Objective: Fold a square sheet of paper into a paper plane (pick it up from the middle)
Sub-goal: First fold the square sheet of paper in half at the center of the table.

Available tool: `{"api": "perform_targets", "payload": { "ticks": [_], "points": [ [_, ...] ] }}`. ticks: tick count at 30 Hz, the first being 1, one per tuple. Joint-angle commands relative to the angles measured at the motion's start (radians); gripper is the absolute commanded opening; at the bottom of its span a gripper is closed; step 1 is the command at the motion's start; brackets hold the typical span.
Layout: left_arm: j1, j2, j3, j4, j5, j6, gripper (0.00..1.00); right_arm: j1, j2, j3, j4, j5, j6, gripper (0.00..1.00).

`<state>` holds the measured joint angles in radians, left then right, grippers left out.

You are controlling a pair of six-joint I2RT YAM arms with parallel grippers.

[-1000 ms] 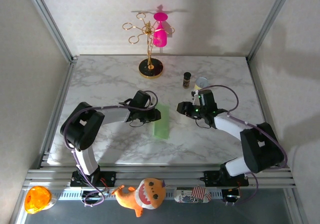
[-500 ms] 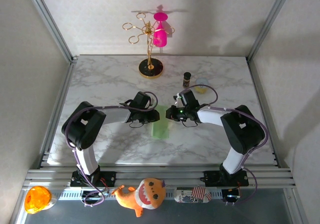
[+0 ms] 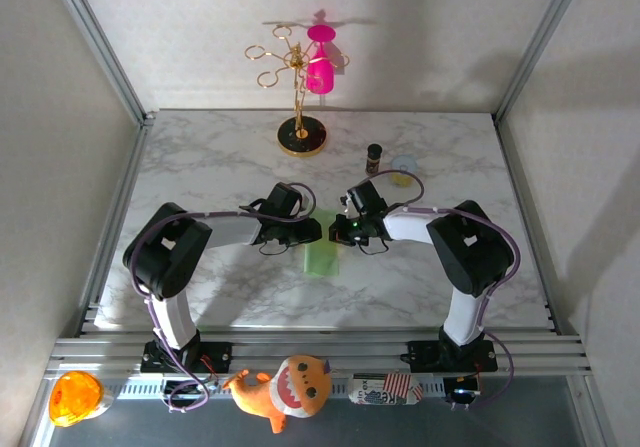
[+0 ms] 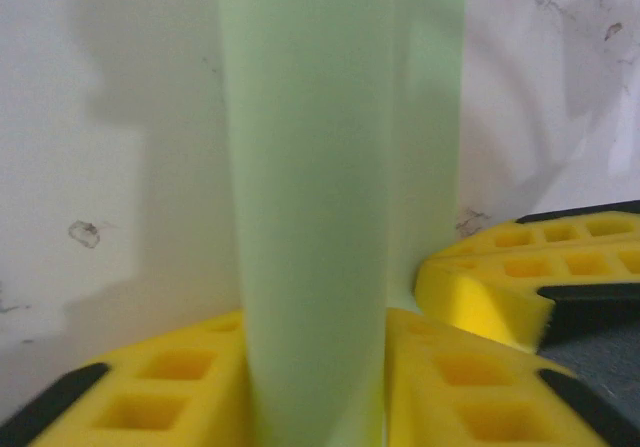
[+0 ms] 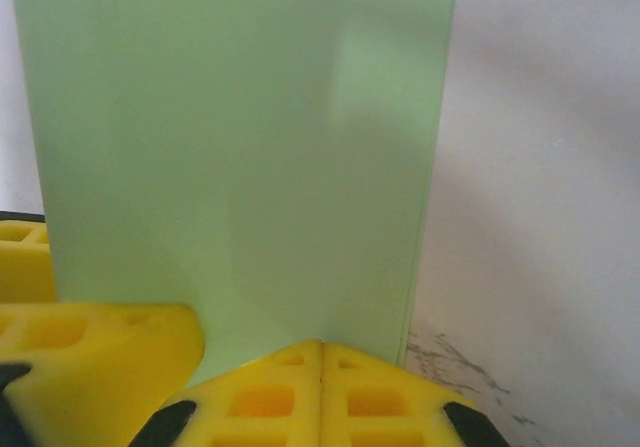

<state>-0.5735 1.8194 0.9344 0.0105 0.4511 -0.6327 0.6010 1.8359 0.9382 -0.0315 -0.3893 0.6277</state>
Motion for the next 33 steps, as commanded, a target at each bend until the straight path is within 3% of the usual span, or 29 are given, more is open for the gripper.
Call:
{"api": "perform_targets", "payload": {
  "ticks": [1,6,15,26,33],
  "points": [
    [0.009,-0.043,-0.013,-0.093,-0.063,-0.009,0.42,0.008,0.045,0.022,-0.089,0.072,-0.023,0.07],
    [0.009,-0.089,-0.042,-0.123,-0.086,-0.013,0.47,0.008,0.052,0.028,-0.098,0.080,-0.026,0.07],
    [-0.018,-0.039,-0.014,-0.106,-0.058,-0.025,0.55,0.008,0.053,0.030,-0.081,0.060,-0.017,0.09],
    [-0.037,0.038,0.007,-0.226,-0.231,-0.059,0.43,0.007,0.005,0.035,-0.058,0.040,0.000,0.14],
    [-0.056,0.078,0.007,-0.267,-0.313,-0.088,0.41,-0.008,-0.159,-0.007,0.025,0.105,0.058,0.27]
  ]
}}
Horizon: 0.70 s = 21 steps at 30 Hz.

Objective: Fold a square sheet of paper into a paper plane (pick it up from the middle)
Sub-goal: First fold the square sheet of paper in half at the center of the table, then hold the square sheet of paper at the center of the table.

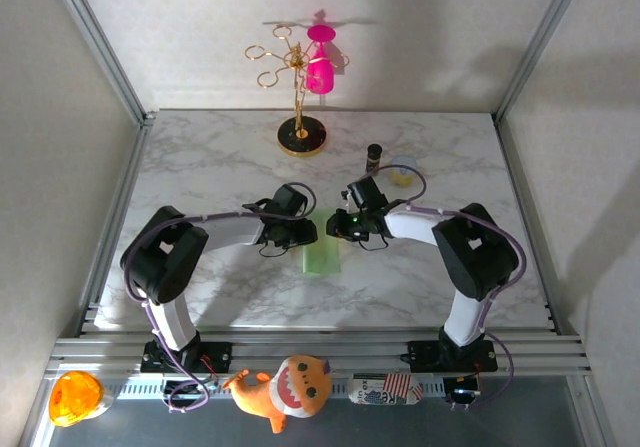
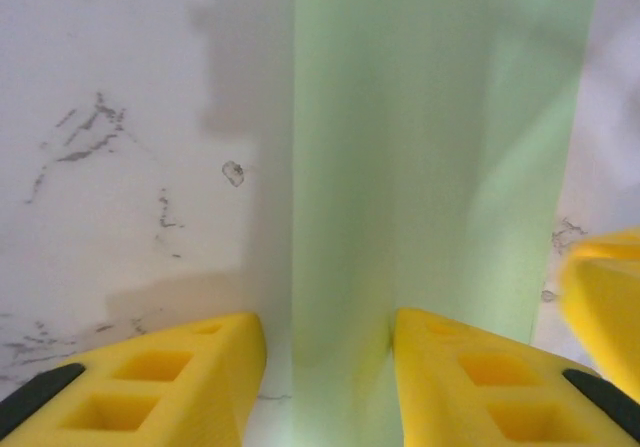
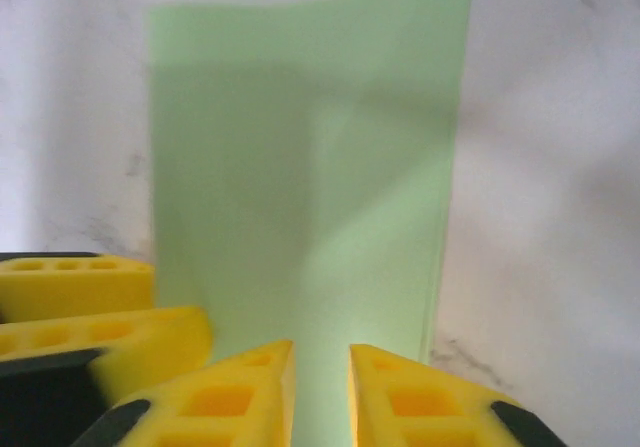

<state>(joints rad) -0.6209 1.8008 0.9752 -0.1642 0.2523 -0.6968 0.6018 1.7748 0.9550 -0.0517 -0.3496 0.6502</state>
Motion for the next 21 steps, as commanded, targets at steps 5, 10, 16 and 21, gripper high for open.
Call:
{"api": "perform_targets", "payload": {
  "ticks": [5,10,16,21],
  "points": [
    [-0.016,0.111,-0.043,-0.086,-0.127,-0.039,0.41,-0.035,-0.165,-0.075,0.045,0.148,0.048,0.29],
    [-0.022,0.124,-0.038,-0.083,-0.125,-0.037,0.41,-0.046,-0.177,-0.096,0.049,0.148,0.051,0.30],
    [-0.035,0.136,-0.025,-0.092,-0.125,0.004,0.43,-0.046,-0.152,-0.093,0.050,0.121,0.037,0.29],
    [-0.040,0.143,-0.021,-0.102,-0.128,0.026,0.43,-0.046,-0.134,-0.087,0.050,0.104,0.031,0.29]
  ]
}}
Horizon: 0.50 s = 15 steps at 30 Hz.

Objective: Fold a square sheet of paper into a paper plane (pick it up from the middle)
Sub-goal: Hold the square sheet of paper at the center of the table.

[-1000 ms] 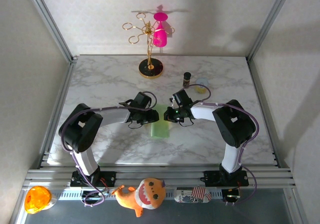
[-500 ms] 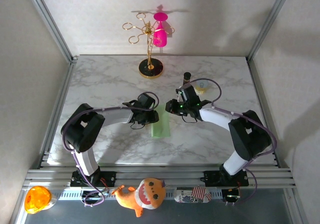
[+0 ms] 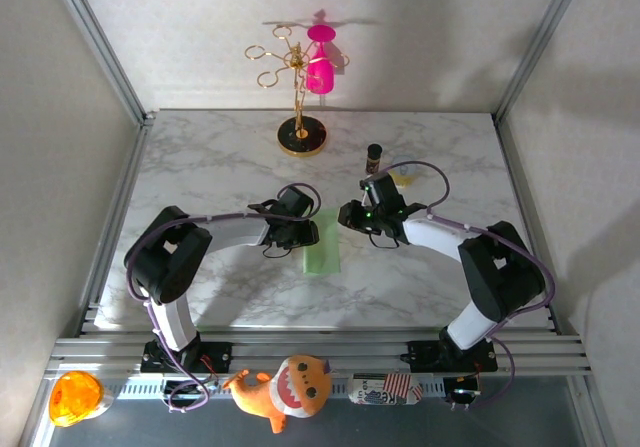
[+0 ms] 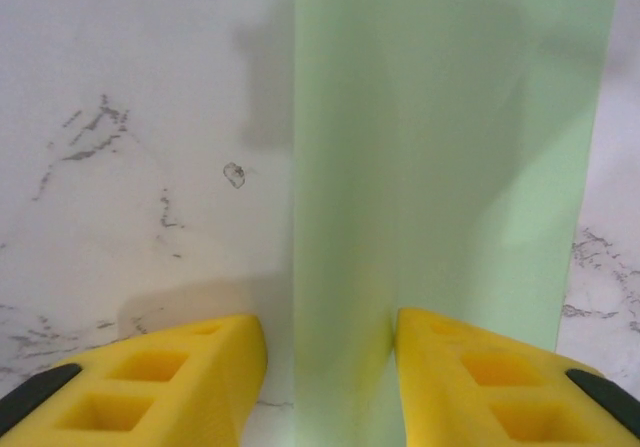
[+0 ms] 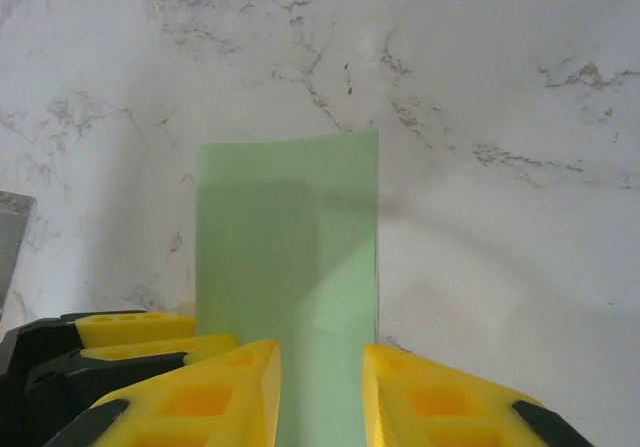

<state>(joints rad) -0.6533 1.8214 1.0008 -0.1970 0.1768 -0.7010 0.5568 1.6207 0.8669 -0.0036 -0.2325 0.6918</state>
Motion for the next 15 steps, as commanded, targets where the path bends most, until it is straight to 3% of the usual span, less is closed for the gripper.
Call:
{"api": "perform_targets", "payload": {
  "ticks": [1,15],
  "points": [
    [-0.008,0.123,-0.047,-0.069,-0.054,0.031,0.43,-0.001,0.022,0.001,0.002,-0.016,-0.012,0.29],
    [-0.007,0.145,-0.042,-0.071,-0.063,-0.002,0.43,0.020,0.072,0.027,0.005,-0.100,-0.037,0.24]
  ]
}}
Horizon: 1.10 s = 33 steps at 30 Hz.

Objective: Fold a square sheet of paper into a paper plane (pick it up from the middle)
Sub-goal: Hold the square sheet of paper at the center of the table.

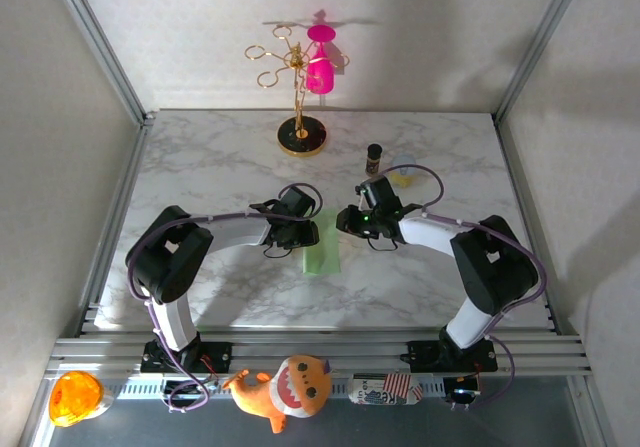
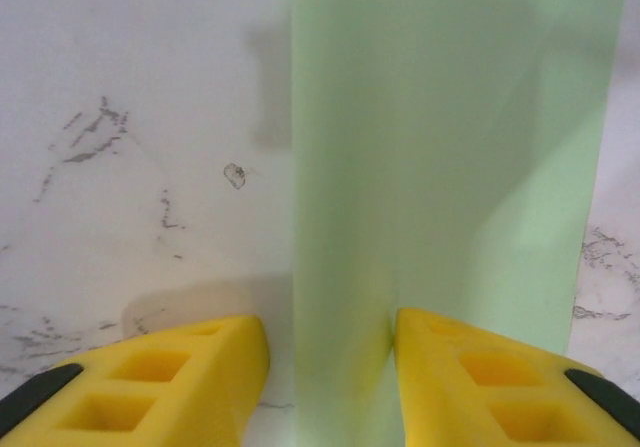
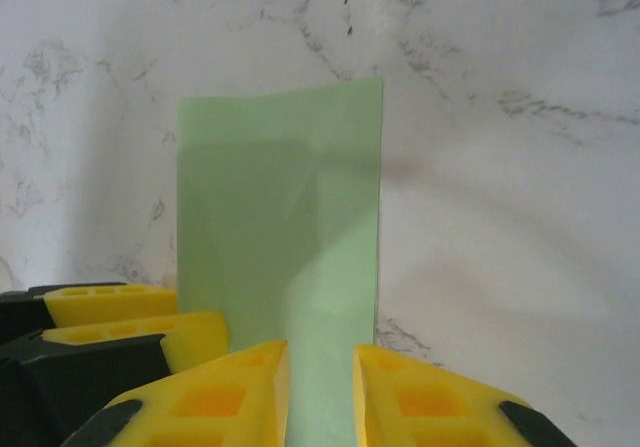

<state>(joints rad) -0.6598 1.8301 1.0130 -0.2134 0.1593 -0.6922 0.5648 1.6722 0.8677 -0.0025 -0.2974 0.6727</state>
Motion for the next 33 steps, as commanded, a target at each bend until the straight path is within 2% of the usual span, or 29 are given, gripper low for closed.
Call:
{"api": "perform_targets", "payload": {
  "ticks": [1,22,33],
  "points": [
    [-0.001,0.138,-0.056,-0.054,-0.047,-0.013,0.43,0.015,0.027,0.030,0.003,-0.038,-0.019,0.24],
    [-0.001,0.147,-0.057,-0.064,-0.049,-0.012,0.43,0.046,0.136,0.082,-0.045,-0.091,-0.033,0.16],
    [-0.001,0.148,-0.060,-0.055,-0.044,-0.017,0.43,0.047,0.183,0.086,-0.096,-0.069,-0.041,0.15]
  ]
}}
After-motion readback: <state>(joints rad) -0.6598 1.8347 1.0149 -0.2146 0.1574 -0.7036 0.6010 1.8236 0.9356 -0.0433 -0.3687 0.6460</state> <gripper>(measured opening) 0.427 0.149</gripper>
